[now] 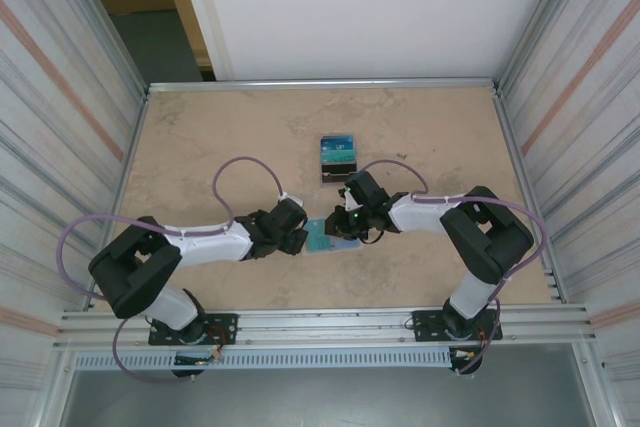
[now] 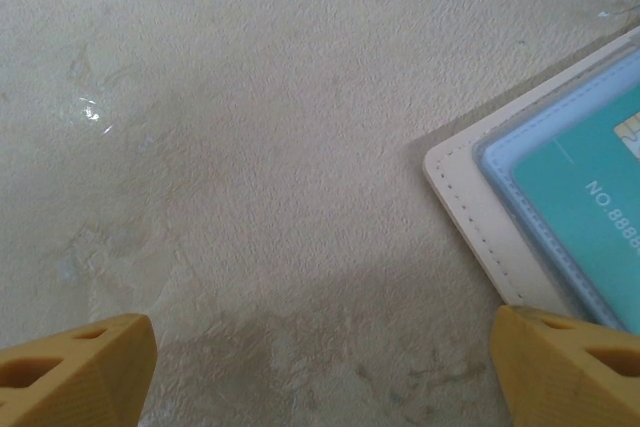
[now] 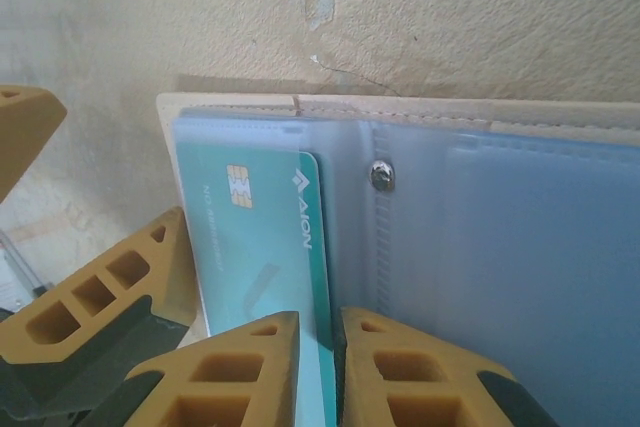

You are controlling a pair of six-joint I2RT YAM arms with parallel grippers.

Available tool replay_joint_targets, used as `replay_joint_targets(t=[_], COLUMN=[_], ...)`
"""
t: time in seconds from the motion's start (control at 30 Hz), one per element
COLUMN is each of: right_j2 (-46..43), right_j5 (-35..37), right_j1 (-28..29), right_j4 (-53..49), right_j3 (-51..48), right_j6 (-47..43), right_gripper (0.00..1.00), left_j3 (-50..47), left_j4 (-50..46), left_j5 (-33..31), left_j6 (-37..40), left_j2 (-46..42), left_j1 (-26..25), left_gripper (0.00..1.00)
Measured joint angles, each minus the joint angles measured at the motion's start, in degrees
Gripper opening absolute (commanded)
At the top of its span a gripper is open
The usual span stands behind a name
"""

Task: Take the credit cards out of the card holder

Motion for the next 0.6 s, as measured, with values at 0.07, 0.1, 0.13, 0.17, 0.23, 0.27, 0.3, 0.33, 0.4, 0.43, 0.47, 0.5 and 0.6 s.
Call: replay_joint_targets(t=[0.07, 0.1, 0.13, 0.17, 0.23, 0.27, 0.3, 0.33, 0.4, 0.43, 0.47, 0.5, 0.6], right_j2=[0.0, 0.0, 0.0, 0.0, 0.0, 0.0, 0.0, 0.02, 0.02, 0.09, 0.24, 0.39, 1.16], right_j5=[-1.05, -1.77, -2.29, -2.97, -4.2, -4.83, -5.16, -5.62, -6.43, -6.82, -7.28, -7.76, -8.61], right_j1=[-0.52, -0.85, -1.09, -1.42, -1.84, -2.08, -2.16, -2.16, -2.16, -2.16, -2.16, -2.16, -2.16], right_j4=[1.29, 2.32, 3.13, 4.0, 5.68, 6.51, 7.21, 7.76, 8.94, 9.55, 10.21, 10.78, 12.24], right_j3=[-0.83, -1.46, -2.03, -2.62, -3.61, -4.02, -4.26, -4.42, -4.63, -4.7, -4.7, -4.7, -4.7], right_j6=[0.44, 0.87, 1.14, 1.42, 2.29, 2.6, 2.82, 2.99, 3.23, 3.58, 3.87, 4.02, 4.31], right_gripper=[0.16, 0.15, 0.14, 0.14, 0.13, 0.13, 0.13, 0.13, 0.13, 0.13, 0.13, 0.13, 0.13], left_j3=[0.0, 0.0, 0.02, 0.04, 0.09, 0.09, 0.11, 0.15, 0.35, 0.42, 0.44, 0.5, 0.61], left_j4=[-0.02, -0.02, -0.04, -0.04, -0.13, -0.13, -0.15, -0.22, -0.28, -0.31, -0.31, -0.33, -0.44], left_j5=[-0.02, -0.02, -0.02, -0.02, 0.0, 0.0, 0.0, 0.0, 0.02, 0.02, 0.04, 0.04, 0.02], left_j6=[0.0, 0.0, 0.0, 0.0, 0.0, 0.0, 0.0, 0.0, 0.02, 0.02, 0.02, 0.02, 0.02], left_j2=[0.0, 0.0, 0.02, 0.02, 0.02, 0.02, 0.02, 0.02, 0.2, 0.28, 0.33, 0.37, 0.44], left_j1=[-0.11, -0.11, -0.11, -0.11, -0.11, -0.11, -0.11, -0.11, -0.11, -0.11, -0.11, -0.11, -0.2], left_gripper=[0.88, 0.88, 0.88, 0.88, 0.88, 0.88, 0.88, 0.88, 0.88, 0.88, 0.88, 0.88, 0.88])
